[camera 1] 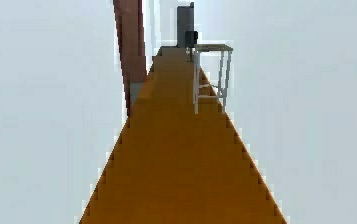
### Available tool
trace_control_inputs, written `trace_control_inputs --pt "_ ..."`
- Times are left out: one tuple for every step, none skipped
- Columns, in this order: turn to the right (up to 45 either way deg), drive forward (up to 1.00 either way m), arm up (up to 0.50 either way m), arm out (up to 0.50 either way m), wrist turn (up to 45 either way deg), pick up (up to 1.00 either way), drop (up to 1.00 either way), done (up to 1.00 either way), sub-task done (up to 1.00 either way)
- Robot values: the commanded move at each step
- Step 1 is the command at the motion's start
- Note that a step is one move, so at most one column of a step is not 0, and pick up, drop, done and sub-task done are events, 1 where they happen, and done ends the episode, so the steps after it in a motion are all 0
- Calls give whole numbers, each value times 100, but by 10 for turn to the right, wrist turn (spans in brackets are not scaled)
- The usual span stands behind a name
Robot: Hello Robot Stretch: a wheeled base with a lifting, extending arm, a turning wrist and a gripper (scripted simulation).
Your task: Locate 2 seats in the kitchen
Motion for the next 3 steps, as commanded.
trace_control_inputs --pt "0 100 0 0 0 0 0 0 0" --pt "0 100 0 0 0 0 0 0 0" --pt "0 30 0 0 0 0 0 0 0"
